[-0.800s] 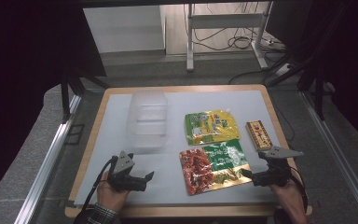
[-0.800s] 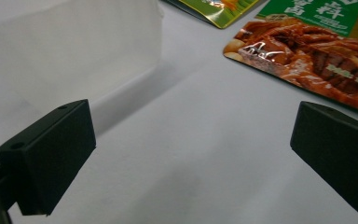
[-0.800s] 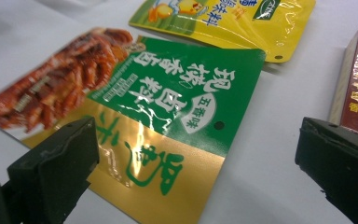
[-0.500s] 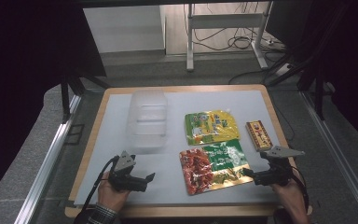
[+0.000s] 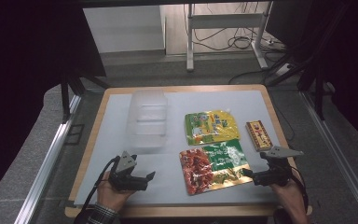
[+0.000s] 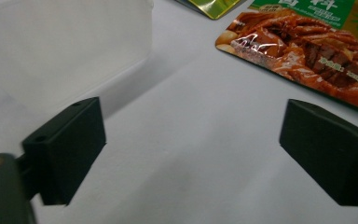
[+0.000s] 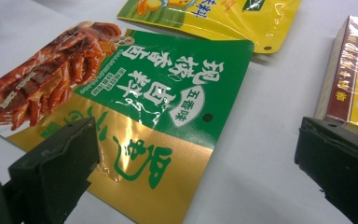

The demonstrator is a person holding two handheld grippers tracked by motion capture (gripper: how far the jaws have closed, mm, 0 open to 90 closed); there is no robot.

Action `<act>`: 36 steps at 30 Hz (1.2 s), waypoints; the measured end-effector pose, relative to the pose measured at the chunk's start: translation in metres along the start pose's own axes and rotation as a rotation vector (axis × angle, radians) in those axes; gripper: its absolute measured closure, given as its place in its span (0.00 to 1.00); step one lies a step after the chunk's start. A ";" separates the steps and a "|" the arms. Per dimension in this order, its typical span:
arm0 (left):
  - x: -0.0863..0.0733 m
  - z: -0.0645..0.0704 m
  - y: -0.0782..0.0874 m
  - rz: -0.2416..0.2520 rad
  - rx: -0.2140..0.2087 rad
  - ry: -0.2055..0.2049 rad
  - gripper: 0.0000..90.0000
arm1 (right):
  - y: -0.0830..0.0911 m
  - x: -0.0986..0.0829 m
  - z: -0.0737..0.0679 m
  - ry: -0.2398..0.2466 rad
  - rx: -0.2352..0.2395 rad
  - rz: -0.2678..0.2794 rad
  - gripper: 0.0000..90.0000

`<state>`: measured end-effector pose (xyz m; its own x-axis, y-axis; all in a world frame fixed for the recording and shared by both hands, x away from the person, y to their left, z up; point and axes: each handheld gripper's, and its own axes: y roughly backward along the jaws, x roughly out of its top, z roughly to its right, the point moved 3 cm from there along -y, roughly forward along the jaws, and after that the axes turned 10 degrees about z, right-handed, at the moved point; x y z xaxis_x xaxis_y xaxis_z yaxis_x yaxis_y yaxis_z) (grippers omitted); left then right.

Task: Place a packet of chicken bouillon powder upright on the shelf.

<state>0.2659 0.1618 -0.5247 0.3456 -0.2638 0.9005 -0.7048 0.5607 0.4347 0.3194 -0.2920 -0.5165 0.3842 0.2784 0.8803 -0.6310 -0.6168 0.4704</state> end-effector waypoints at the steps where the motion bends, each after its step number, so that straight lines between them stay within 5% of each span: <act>1: 0.001 0.000 0.001 0.004 -0.003 -0.001 0.15 | 0.000 0.000 0.000 0.000 -0.001 0.000 0.00; 12: 0.008 0.007 -0.003 0.015 -0.012 -0.032 0.32 | 0.000 0.001 -0.001 0.002 0.001 0.003 0.00; 20: 0.021 0.007 -0.004 0.073 -0.050 0.021 0.50 | -0.001 0.001 -0.003 0.007 0.004 0.000 0.00; 28: 0.038 0.012 -0.018 0.074 -0.041 -0.040 0.65 | -0.002 0.001 -0.003 0.013 0.004 -0.007 0.00; 36: 0.051 0.016 -0.038 0.066 -0.062 -0.046 0.81 | -0.001 0.001 -0.003 0.014 0.008 -0.002 0.00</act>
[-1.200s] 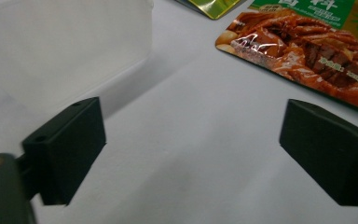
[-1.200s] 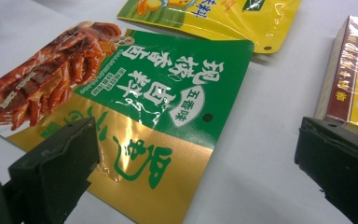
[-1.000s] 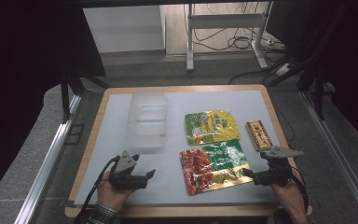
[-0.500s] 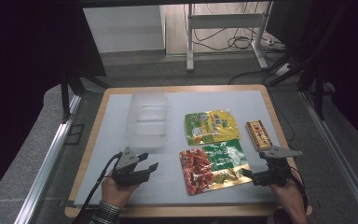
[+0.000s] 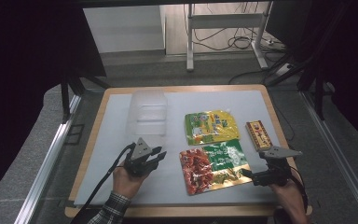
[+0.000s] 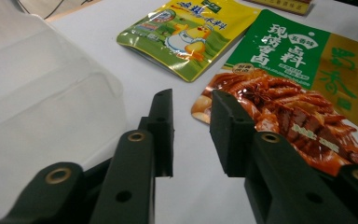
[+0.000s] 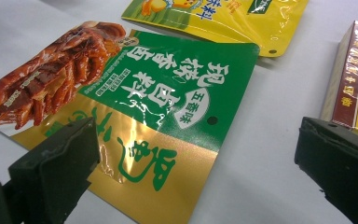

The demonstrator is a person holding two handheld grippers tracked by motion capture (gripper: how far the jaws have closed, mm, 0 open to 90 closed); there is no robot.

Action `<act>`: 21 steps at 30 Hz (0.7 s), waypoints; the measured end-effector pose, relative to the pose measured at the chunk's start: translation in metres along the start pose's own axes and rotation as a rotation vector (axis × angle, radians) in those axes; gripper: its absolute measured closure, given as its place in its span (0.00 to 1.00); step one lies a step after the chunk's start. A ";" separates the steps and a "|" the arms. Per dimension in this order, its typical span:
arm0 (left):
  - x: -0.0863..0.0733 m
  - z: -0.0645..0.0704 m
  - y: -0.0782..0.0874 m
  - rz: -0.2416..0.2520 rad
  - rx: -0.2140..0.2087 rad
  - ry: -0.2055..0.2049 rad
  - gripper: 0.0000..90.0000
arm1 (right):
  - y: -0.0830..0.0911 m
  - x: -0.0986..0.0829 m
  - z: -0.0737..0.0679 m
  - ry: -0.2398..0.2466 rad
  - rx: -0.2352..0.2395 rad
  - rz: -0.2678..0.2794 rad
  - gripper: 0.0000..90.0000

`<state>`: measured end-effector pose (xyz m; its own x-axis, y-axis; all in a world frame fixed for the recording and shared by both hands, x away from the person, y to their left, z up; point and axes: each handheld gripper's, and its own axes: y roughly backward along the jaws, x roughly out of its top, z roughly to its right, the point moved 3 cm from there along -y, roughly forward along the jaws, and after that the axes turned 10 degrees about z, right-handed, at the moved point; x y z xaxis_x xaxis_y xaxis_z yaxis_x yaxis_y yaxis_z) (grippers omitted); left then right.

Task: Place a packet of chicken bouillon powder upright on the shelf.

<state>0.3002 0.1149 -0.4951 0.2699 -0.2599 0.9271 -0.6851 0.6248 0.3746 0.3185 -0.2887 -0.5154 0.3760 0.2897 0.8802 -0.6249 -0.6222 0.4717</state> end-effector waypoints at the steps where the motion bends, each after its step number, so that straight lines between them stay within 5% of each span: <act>1: 0.001 0.000 -0.003 -0.002 -0.008 0.002 0.82 | 0.000 0.000 0.000 -0.001 0.001 -0.001 0.00; 6: 0.006 0.002 -0.021 -0.016 -0.037 0.008 0.88 | 0.000 0.000 -0.001 -0.003 0.009 -0.005 0.00; 21: 0.009 0.002 -0.070 -0.049 -0.035 0.006 0.99 | -0.001 0.000 -0.001 0.005 0.021 -0.009 0.00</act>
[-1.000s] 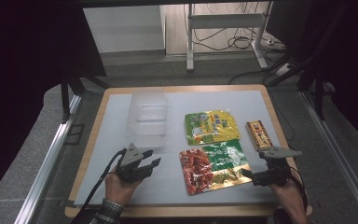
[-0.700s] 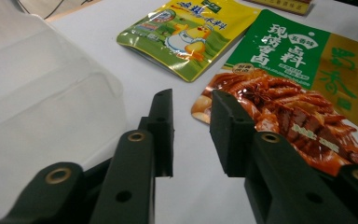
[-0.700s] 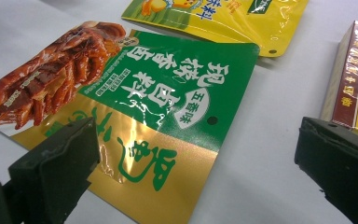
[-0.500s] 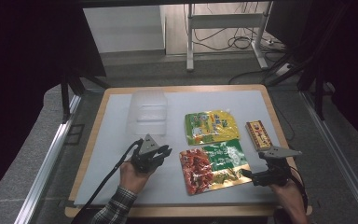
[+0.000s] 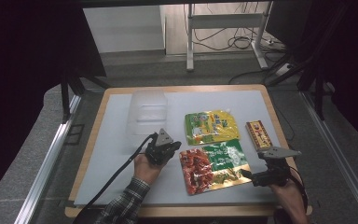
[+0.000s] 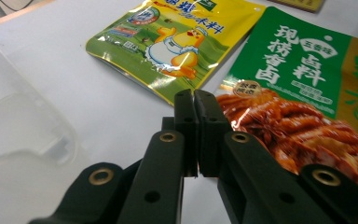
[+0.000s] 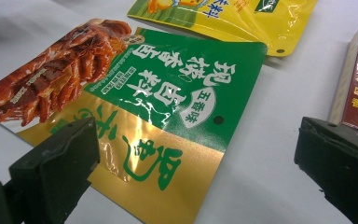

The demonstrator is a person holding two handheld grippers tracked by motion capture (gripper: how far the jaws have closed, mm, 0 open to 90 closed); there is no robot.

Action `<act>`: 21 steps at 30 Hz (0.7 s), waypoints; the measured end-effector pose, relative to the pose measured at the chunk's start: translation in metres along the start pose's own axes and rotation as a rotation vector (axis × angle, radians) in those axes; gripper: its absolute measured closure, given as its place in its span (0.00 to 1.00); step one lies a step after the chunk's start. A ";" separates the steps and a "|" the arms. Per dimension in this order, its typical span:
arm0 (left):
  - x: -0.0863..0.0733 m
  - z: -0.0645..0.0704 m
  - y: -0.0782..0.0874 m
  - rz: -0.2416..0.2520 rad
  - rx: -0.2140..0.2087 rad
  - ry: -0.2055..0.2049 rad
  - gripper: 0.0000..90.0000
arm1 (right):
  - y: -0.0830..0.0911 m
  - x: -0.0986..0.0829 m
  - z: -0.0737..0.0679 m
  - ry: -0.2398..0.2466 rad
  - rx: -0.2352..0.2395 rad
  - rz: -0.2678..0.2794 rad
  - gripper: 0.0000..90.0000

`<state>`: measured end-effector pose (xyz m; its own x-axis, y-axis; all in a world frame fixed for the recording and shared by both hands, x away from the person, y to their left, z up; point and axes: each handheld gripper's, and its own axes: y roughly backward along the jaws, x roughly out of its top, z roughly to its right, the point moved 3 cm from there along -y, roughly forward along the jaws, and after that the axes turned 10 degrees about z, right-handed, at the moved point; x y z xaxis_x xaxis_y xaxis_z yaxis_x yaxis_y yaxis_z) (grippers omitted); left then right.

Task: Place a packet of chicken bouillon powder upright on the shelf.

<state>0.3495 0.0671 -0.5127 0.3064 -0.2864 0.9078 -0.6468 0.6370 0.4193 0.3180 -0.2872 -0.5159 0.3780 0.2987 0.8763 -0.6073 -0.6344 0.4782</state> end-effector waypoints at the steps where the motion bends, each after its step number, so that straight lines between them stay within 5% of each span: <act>1: 0.000 -0.001 -0.004 -0.005 -0.002 0.003 1.00 | 0.000 0.000 0.000 0.000 0.001 0.000 0.00; 11: 0.003 -0.001 -0.034 -0.034 -0.019 0.017 1.00 | -0.001 0.000 -0.001 0.001 0.017 0.001 0.01; 21: 0.004 0.000 -0.064 -0.055 0.043 0.000 1.00 | -0.002 0.000 -0.002 -0.007 0.019 -0.013 0.02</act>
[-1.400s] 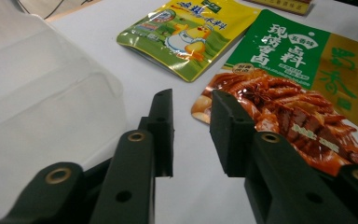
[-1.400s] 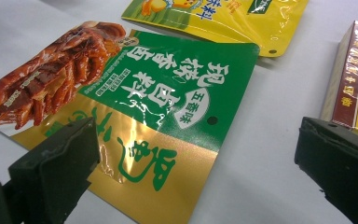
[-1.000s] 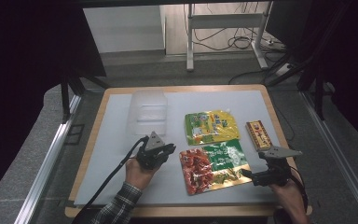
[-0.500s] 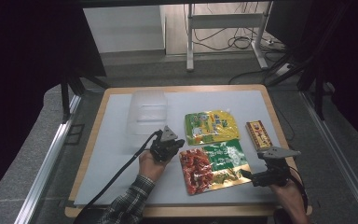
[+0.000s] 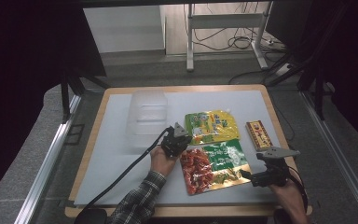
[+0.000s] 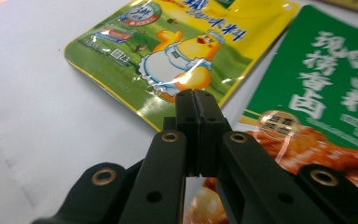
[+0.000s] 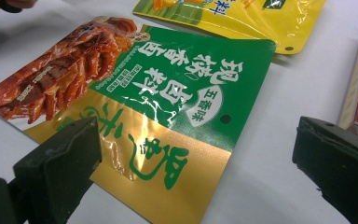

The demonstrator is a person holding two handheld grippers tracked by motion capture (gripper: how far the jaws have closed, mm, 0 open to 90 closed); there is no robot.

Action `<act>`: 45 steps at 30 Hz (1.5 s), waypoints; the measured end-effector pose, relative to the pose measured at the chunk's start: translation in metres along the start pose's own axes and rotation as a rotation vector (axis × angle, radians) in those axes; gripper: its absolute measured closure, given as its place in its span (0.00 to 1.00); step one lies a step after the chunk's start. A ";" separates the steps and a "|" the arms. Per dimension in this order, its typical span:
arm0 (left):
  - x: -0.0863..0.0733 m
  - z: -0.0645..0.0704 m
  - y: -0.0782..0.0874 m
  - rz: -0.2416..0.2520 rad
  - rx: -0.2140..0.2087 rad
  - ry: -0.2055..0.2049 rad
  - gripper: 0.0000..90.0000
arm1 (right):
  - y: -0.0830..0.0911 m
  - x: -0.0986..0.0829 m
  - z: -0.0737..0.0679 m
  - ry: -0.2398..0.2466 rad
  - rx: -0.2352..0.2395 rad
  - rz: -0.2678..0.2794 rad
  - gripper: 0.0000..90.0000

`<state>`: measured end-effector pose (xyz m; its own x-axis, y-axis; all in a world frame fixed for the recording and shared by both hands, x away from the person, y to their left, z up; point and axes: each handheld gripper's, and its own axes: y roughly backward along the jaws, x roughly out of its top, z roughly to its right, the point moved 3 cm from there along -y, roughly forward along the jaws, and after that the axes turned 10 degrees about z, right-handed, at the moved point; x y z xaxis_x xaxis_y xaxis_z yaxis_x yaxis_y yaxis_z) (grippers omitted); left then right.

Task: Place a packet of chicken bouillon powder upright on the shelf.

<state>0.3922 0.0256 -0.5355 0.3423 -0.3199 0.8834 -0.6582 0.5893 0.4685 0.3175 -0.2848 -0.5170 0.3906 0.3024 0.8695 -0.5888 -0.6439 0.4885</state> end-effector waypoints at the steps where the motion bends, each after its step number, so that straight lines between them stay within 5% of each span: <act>1: 0.000 0.000 -0.003 -0.006 0.006 -0.008 1.00 | 0.000 0.000 0.000 0.002 -0.001 0.001 0.02; 14: -0.001 -0.006 -0.032 -0.035 0.059 0.009 1.00 | -0.002 0.000 -0.002 0.005 -0.009 -0.001 0.02; 20: -0.005 -0.008 -0.035 -0.056 0.101 -0.045 1.00 | -0.004 0.004 -0.004 -0.007 0.014 0.000 0.02; 24: -0.006 -0.007 -0.036 -0.056 0.113 -0.042 1.00 | -0.009 0.008 -0.005 -0.024 0.040 -0.008 0.02; 30: -0.007 -0.007 -0.036 -0.058 0.119 -0.040 1.00 | -0.016 0.014 0.006 -0.067 0.059 -0.040 0.02; 37: -0.008 -0.007 -0.036 -0.053 0.117 -0.061 1.00 | -0.025 0.022 0.023 -0.053 0.027 -0.108 0.02; 45: -0.009 -0.009 -0.036 -0.050 0.105 -0.045 1.00 | -0.049 0.037 0.030 -0.063 0.009 -0.106 0.03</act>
<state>0.4190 0.0143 -0.5601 0.3477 -0.3814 0.8565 -0.7084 0.4916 0.5065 0.3820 -0.2629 -0.5112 0.4940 0.3246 0.8066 -0.5353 -0.6174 0.5763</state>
